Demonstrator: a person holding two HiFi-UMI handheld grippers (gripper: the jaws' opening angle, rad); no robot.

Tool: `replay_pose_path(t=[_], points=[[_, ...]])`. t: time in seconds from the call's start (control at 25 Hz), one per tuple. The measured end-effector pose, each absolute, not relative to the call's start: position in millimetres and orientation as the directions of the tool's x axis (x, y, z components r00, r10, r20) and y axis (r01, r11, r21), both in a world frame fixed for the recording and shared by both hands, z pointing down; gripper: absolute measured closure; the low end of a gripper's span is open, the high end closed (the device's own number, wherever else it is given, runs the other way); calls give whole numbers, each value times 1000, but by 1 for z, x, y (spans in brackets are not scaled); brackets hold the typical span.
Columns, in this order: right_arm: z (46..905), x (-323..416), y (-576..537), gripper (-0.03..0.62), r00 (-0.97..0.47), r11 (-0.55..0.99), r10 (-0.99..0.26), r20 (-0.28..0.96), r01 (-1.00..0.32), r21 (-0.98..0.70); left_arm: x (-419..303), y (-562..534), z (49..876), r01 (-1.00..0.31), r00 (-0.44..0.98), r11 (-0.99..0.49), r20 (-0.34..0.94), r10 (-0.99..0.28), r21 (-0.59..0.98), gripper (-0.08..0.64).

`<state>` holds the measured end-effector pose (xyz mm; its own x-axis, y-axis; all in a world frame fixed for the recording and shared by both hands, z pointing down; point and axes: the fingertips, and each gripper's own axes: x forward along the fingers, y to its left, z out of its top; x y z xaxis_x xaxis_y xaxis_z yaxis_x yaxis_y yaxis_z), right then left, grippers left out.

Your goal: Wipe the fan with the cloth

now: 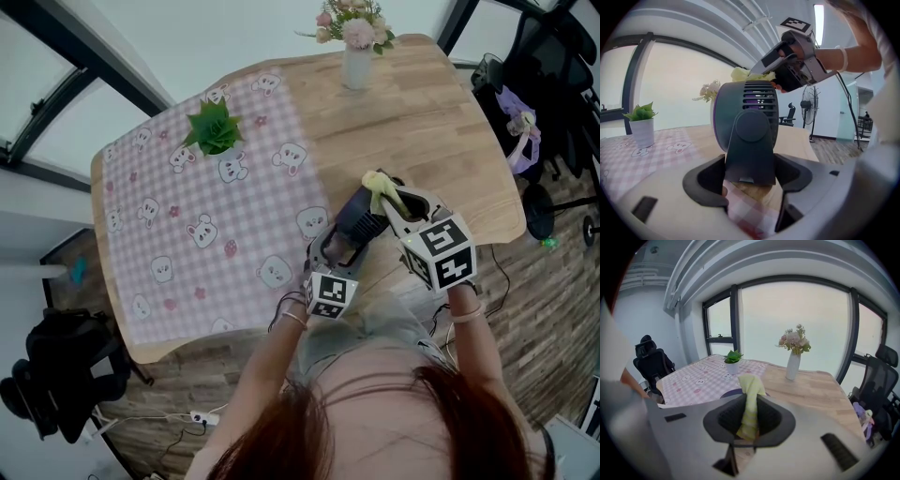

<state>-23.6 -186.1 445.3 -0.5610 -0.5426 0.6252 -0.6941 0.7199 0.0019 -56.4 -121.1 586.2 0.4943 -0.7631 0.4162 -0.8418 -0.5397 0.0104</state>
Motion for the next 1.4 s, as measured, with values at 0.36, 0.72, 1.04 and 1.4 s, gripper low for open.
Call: replay_pose_path(t=[0.36, 0.72, 1.04, 1.4], points=[[449, -18, -192, 543, -583, 703, -527, 619, -708, -68, -57, -120, 588, -842, 492, -539, 420, -763, 7, 249], [454, -9, -203, 543, -577, 659, -541, 611, -743, -119, -57, -120, 587, -843, 490, -537, 418, -765, 4, 249], [459, -1, -211, 543, -585, 612, -543, 603, -767, -193, -57, -119, 587, -844, 486, -536, 422, -765, 2, 249], [466, 5, -220, 545, -604, 548, -542, 584, -781, -299, -57, -119, 586, -845, 486, -535, 422, -765, 5, 249]])
